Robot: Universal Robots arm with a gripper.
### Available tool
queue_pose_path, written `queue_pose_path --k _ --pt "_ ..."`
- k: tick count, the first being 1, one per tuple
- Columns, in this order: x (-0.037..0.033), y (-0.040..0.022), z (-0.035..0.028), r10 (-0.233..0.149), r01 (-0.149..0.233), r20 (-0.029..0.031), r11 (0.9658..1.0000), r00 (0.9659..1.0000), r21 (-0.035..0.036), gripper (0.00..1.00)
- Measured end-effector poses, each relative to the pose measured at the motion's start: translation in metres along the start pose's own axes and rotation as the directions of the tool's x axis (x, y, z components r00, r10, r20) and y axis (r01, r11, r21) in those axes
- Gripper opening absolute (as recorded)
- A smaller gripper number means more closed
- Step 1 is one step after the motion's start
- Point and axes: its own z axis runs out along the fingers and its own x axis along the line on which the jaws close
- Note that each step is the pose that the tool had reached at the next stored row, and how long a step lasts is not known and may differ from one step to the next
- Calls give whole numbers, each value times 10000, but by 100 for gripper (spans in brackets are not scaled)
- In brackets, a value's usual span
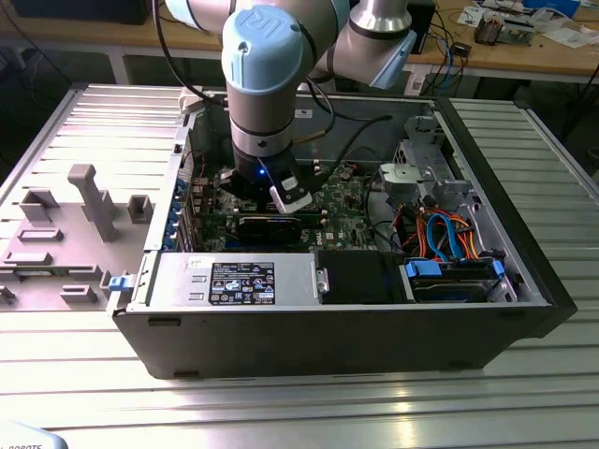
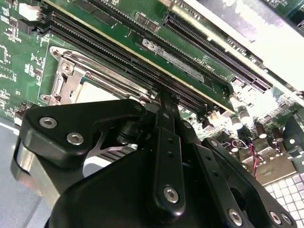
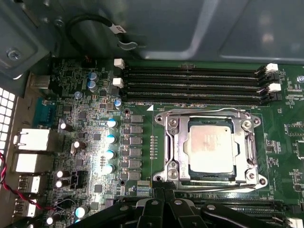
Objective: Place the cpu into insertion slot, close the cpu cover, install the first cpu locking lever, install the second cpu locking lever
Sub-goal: 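Install the second cpu locking lever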
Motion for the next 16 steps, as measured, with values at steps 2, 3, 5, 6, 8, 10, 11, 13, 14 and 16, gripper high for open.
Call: queue_pose_path --k 2,3,5,6,8,10,11,13,14,16 --pt "2 11 13 0 0 0 10000 10000 -11 11" --pt "2 17 22 -1 1 1 10000 10000 -22 11" --pt "4 26 33 -1 1 0 10000 10000 -32 11" --pt "8 28 36 0 0 1 10000 10000 -33 11" --pt "10 30 38 -1 1 1 10000 10000 -32 11" --pt "18 35 42 0 0 1 10000 10000 -28 11" --pt "22 36 43 0 0 1 10000 10000 -27 11" --pt "29 38 50 -1 1 2 10000 10000 39 11" --pt "31 38 50 0 0 3 9999 10000 101 11" --pt "31 38 50 0 0 0 9998 10000 217 11"
